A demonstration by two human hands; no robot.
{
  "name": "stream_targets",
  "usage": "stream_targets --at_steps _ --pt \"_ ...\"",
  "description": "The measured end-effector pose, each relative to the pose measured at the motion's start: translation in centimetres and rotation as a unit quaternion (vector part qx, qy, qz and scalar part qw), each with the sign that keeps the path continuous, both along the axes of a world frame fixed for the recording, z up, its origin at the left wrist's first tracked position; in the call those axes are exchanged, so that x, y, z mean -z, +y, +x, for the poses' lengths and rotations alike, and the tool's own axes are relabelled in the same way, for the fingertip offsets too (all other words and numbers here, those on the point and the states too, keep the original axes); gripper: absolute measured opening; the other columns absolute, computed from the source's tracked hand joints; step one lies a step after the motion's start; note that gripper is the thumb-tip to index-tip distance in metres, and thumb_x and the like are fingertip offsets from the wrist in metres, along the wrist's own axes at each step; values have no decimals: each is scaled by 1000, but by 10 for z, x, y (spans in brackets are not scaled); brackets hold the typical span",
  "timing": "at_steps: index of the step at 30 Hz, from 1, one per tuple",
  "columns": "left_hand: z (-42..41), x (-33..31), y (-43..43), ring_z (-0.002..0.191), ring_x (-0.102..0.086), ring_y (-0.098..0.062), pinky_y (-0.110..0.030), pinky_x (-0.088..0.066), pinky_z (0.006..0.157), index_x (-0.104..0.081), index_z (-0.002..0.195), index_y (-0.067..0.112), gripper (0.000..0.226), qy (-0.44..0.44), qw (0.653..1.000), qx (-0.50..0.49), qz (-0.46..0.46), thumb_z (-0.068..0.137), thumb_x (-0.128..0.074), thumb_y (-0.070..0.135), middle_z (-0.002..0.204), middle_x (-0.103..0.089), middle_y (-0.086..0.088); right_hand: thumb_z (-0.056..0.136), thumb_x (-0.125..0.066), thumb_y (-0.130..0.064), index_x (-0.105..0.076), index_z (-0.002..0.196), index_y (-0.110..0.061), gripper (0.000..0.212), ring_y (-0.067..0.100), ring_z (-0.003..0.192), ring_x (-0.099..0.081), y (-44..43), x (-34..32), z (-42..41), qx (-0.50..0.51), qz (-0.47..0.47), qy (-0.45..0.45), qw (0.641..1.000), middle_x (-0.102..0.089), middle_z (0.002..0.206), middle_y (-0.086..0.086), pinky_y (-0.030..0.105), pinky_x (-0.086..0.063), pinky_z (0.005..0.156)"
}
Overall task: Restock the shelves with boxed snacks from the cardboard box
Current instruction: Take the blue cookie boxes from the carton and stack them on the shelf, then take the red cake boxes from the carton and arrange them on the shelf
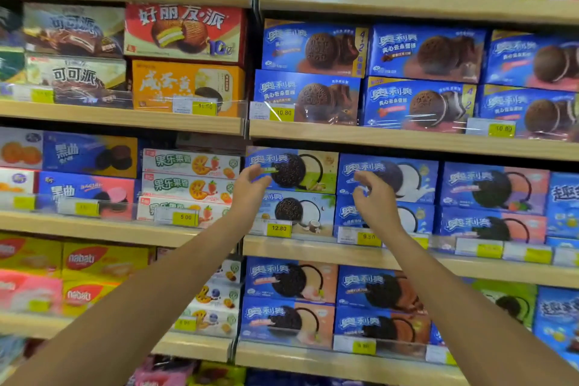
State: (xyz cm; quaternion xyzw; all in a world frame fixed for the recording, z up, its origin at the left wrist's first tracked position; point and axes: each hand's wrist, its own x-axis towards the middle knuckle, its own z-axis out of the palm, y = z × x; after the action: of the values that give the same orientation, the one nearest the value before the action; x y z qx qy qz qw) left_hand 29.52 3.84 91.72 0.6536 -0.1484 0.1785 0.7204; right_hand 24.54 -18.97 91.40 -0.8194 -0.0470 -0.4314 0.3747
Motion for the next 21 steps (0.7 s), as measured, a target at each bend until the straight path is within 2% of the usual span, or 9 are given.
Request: stream_targets --at_steps 2,4,6,9,11,13,16,19,21 --pt "-14 8 -6 115 -52 -19 -35 -45 97 -50 130 10 35 -4 1000 26 13 95 -53 11 134 -52 -6 93 -50 -6 -60 118 -7 27 15 104 -57 10 7 -8 -7 25 -21 999 -64 116 9 26 -44 87" --pt "-31 23 -11 110 -56 -19 -32 -47 91 -54 124 10 30 -1 998 55 28 95 -54 12 129 -57 -7 92 -53 -6 -63 108 -7 20 19 94 -60 22 21 -21 -23 57 -28 998 -67 102 11 36 -50 85" --pt "-46 43 -18 111 -58 -20 -33 -49 92 -56 120 10 26 3 996 83 46 94 -55 13 125 -60 -7 90 -53 -10 -64 96 -16 14 25 88 -63 34 43 -35 -41 91 -13 995 -67 89 7 46 -52 84" --pt "-68 85 -24 97 -62 -13 -21 -51 77 -57 113 9 19 6 995 96 42 95 -52 9 114 -63 -5 82 -48 -19 -59 78 -32 17 31 77 -64 44 91 -55 -39 119 6 992 -67 79 8 50 -53 74" --pt "-84 120 -28 96 -64 -14 -24 -52 76 -59 101 17 12 28 993 98 57 96 -50 10 112 -65 -5 83 -48 -18 -57 75 -33 20 32 74 -63 47 131 -72 -39 131 46 990 -66 78 9 49 -53 71" --pt "-98 162 -31 92 -65 -14 -30 -52 78 -59 90 23 18 61 989 102 88 96 -48 9 104 -67 -5 90 -49 -8 -57 73 -30 28 27 68 -60 48 175 -86 -39 144 97 984 -63 73 7 47 -52 69" --pt "-115 224 -28 70 -63 5 -21 -50 63 -58 88 22 17 122 979 108 124 95 -50 8 87 -66 7 92 -45 -1 -57 73 -26 33 23 62 -57 45 238 -110 -40 167 169 971 -60 68 3 46 -52 69" --pt "-125 293 -21 76 -63 -4 -18 -48 62 -59 90 22 15 188 960 133 161 95 -51 11 84 -66 9 90 -46 -10 -60 76 -18 21 27 62 -57 39 313 -130 -38 161 257 952 -60 67 7 47 -51 66" --pt "-130 338 -12 77 -62 -8 -16 -48 61 -60 93 13 11 240 949 130 159 95 -50 7 83 -65 5 87 -46 -16 -61 77 -12 19 27 62 -55 33 361 -145 -38 183 311 932 -58 65 11 47 -49 65"
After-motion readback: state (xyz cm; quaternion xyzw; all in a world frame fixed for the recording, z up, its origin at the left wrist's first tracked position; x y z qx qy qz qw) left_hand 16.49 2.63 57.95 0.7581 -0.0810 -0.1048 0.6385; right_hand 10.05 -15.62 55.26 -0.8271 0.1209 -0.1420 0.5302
